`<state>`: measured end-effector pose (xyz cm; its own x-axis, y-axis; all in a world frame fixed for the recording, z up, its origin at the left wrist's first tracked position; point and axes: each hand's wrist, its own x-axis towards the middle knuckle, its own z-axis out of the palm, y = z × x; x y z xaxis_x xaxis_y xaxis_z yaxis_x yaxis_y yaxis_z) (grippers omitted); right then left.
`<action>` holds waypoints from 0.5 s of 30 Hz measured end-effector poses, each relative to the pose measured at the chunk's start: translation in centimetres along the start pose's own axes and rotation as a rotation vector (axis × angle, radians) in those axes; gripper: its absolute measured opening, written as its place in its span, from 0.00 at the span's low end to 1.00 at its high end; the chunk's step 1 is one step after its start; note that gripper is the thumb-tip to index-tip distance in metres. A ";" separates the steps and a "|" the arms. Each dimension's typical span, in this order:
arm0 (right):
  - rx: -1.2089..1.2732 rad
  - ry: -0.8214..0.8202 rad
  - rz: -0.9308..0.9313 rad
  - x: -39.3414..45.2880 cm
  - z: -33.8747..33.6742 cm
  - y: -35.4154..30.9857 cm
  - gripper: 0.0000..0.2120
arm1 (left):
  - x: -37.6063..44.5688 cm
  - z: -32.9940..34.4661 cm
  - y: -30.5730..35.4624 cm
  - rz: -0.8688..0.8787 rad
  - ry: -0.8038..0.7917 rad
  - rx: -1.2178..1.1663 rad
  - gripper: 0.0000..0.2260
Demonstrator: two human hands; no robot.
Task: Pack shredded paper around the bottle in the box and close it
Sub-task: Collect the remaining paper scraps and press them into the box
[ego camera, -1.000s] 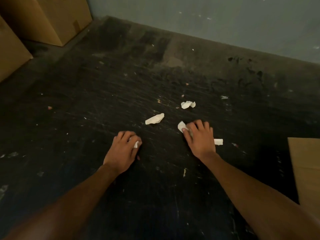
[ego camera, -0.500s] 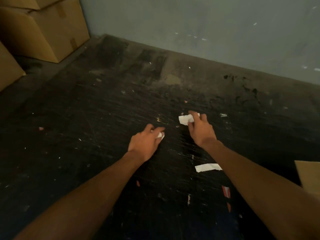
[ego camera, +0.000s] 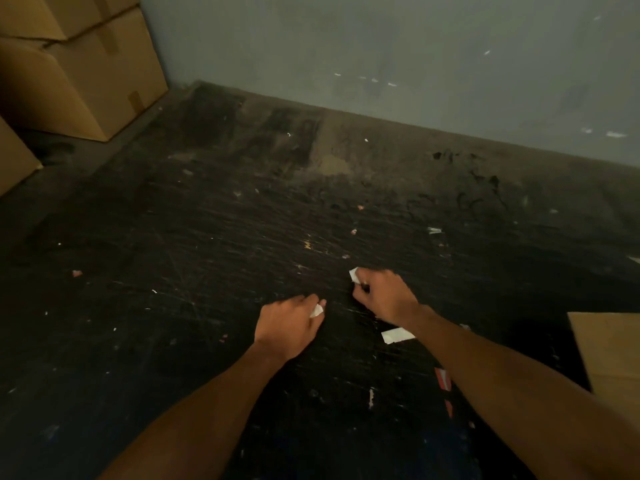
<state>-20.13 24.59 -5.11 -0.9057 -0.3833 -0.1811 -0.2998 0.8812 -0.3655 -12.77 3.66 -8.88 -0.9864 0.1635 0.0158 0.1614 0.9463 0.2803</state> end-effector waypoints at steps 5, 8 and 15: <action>0.332 0.152 0.102 -2.6 -4.1 0.5 0.12 | -3.3 -0.2 0.3 -0.025 0.005 -0.121 0.13; 0.225 -0.055 0.187 -6.3 -4.6 1.1 0.29 | -4.7 -0.5 0.6 -0.032 0.015 -0.101 0.12; -0.087 -0.012 0.389 -15.1 2.6 0.4 0.18 | -9.2 -0.7 1.8 -0.080 0.017 -0.114 0.10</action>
<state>-5.78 30.04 -4.91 -0.9532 -0.0186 -0.3017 0.0407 0.9811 -0.1890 -3.45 3.65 -7.88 -0.9965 0.0834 0.0048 0.0787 0.9179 0.3889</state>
